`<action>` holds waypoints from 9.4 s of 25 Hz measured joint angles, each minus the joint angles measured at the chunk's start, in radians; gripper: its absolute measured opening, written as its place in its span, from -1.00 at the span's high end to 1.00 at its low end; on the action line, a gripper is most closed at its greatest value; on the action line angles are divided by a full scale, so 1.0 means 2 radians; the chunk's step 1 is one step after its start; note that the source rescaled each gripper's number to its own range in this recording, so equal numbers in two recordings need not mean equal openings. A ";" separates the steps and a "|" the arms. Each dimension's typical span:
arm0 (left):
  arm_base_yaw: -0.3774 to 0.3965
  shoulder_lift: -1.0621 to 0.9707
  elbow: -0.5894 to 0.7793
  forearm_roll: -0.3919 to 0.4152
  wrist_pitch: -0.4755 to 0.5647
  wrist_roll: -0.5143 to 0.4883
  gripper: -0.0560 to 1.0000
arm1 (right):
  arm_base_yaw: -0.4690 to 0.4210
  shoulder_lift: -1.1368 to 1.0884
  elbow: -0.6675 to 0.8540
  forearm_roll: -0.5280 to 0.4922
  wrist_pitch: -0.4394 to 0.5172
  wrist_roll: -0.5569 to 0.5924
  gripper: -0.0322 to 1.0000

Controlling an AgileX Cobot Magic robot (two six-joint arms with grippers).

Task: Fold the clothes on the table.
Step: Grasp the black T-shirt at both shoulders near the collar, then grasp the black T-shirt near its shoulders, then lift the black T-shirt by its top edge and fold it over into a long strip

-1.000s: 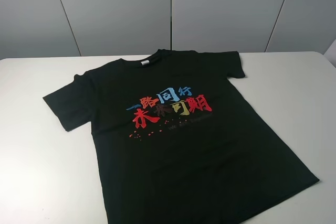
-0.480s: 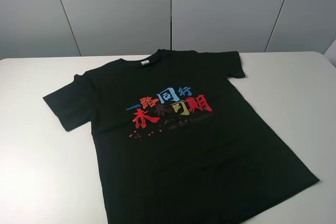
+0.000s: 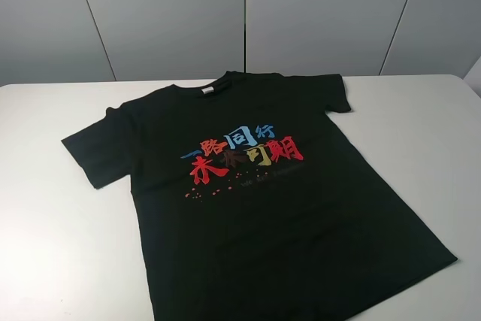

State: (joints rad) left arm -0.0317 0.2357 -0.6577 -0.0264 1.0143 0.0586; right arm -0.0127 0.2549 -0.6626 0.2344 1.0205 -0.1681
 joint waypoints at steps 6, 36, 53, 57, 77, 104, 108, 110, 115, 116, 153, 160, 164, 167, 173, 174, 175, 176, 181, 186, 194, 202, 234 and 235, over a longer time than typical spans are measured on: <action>0.000 0.204 -0.123 -0.018 0.010 0.058 -0.98 | 0.000 0.183 -0.087 0.045 -0.020 -0.115 -1.00; -0.207 0.811 -0.228 -0.080 -0.127 0.285 -0.98 | 0.117 0.756 -0.316 0.041 0.000 -0.511 -1.00; -0.251 0.917 -0.302 0.016 -0.072 0.237 -0.98 | 0.117 0.769 -0.316 0.032 -0.009 -0.519 -1.00; -0.252 0.929 -0.303 0.034 -0.066 0.220 -0.98 | 0.117 0.769 -0.316 0.032 -0.013 -0.525 -1.00; -0.253 0.946 -0.305 0.047 -0.070 0.195 -0.98 | 0.136 0.824 -0.317 0.003 -0.082 -0.602 -1.00; -0.270 0.948 -0.305 0.068 -0.075 0.220 -0.98 | 0.175 0.939 -0.318 -0.184 -0.197 -0.578 -1.00; -0.283 0.948 -0.305 0.073 -0.072 0.222 -0.98 | 0.175 0.939 -0.318 -0.185 -0.199 -0.578 -1.00; -0.285 0.948 -0.305 0.073 -0.072 0.221 -0.97 | 0.175 0.939 -0.318 -0.185 -0.206 -0.579 -1.00; -0.283 0.951 -0.306 0.071 -0.068 0.209 -0.97 | 0.175 0.940 -0.318 -0.156 -0.235 -0.579 -1.00; -0.283 0.952 -0.306 0.071 -0.066 0.205 -0.97 | 0.175 0.940 -0.318 -0.149 -0.238 -0.579 -1.00; -0.350 0.969 -0.313 0.080 0.007 0.323 0.83 | 0.175 0.897 -0.318 -0.121 -0.130 -0.667 -1.00; -0.354 0.971 -0.306 0.057 0.035 0.324 0.81 | 0.175 0.911 -0.318 -0.121 -0.138 -0.716 -1.00; -0.354 0.971 -0.305 0.053 0.039 0.325 0.81 | 0.176 0.926 -0.318 -0.121 -0.159 -0.722 -0.96; -0.354 0.971 -0.303 0.053 0.040 0.328 0.81 | 0.183 0.927 -0.318 -0.121 -0.169 -0.722 -0.96; -0.354 0.971 -0.303 0.051 0.040 0.332 0.78 | 0.189 0.935 -0.318 -0.121 -0.179 -0.723 -0.87; -0.354 0.971 -0.303 0.051 0.040 0.332 0.78 | 0.189 0.938 -0.318 -0.121 -0.179 -0.723 -0.80; -0.354 0.971 -0.303 0.051 0.040 0.333 0.78 | 0.189 0.941 -0.318 -0.121 -0.180 -0.723 -0.71; -0.354 0.971 -0.303 0.051 0.040 0.333 0.78 | 0.189 0.942 -0.318 -0.121 -0.180 -0.724 -0.61; -0.354 0.971 -0.303 0.051 0.040 0.333 0.78 | 0.194 0.947 -0.318 -0.121 -0.196 -0.726 -0.17; -0.354 0.971 -0.303 0.051 0.040 0.333 0.78 | 0.201 0.951 -0.319 -0.123 -0.210 -0.727 -0.15; -0.354 0.971 -0.303 0.051 0.040 0.333 0.78 | 0.206 0.954 -0.319 -0.123 -0.226 -0.714 0.50; -0.354 0.971 -0.302 0.052 0.037 0.328 0.78 | 0.210 0.950 -0.319 -0.123 -0.223 -0.691 0.93; -0.283 0.756 -0.315 0.153 -0.119 0.194 0.89 | 0.210 0.703 -0.319 -0.214 -0.039 -0.410 0.94; -0.283 0.751 -0.322 0.148 -0.114 0.194 0.89 | 0.210 0.692 -0.319 -0.211 -0.028 -0.404 0.94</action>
State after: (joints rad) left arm -0.5981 1.7380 -1.3014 0.2705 0.7865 0.4462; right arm 0.4068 1.6397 -1.3013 -0.1883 0.9639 -0.9754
